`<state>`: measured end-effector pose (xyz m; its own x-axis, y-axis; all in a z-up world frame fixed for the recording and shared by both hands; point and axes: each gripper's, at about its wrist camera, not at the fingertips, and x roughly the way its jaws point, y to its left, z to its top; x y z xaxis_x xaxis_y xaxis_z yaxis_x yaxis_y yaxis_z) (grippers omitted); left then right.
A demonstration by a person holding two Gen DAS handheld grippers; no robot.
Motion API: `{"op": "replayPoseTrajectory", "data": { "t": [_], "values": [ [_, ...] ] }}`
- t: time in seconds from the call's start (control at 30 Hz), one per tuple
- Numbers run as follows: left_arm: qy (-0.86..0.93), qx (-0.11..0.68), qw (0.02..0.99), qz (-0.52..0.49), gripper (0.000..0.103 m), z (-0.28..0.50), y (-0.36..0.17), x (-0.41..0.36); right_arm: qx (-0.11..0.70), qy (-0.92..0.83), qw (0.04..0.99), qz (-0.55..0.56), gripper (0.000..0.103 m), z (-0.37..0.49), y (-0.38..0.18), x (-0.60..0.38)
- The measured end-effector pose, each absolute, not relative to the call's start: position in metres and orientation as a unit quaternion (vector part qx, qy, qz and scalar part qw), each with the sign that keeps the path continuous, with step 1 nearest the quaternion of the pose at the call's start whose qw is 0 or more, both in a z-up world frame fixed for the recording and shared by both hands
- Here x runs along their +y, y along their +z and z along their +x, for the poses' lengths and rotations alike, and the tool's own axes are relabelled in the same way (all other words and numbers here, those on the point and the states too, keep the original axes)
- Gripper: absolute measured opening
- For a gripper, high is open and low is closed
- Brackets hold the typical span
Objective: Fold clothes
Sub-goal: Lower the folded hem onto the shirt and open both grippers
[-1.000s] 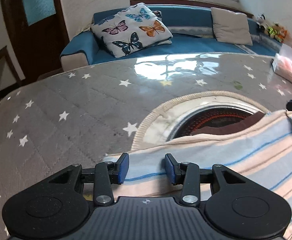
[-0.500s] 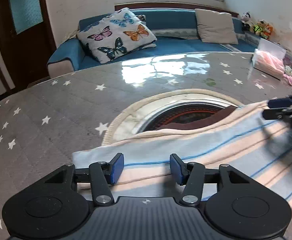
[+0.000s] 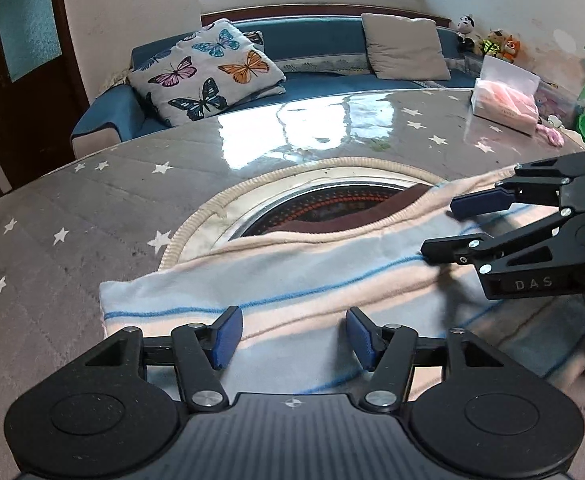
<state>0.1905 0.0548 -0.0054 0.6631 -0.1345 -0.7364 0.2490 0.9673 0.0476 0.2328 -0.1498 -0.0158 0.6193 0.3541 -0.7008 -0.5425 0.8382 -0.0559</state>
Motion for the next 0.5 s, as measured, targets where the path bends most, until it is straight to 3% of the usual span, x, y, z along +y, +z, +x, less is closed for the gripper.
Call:
{"op": "replayPoseTrajectory", "data": {
  "t": [0.5],
  "values": [
    [-0.088,0.386,0.915,0.073,0.068,0.133,-0.008,0.067,0.382,0.284,0.870,-0.131,0.060,0.177,-0.013,-0.159]
  ]
}}
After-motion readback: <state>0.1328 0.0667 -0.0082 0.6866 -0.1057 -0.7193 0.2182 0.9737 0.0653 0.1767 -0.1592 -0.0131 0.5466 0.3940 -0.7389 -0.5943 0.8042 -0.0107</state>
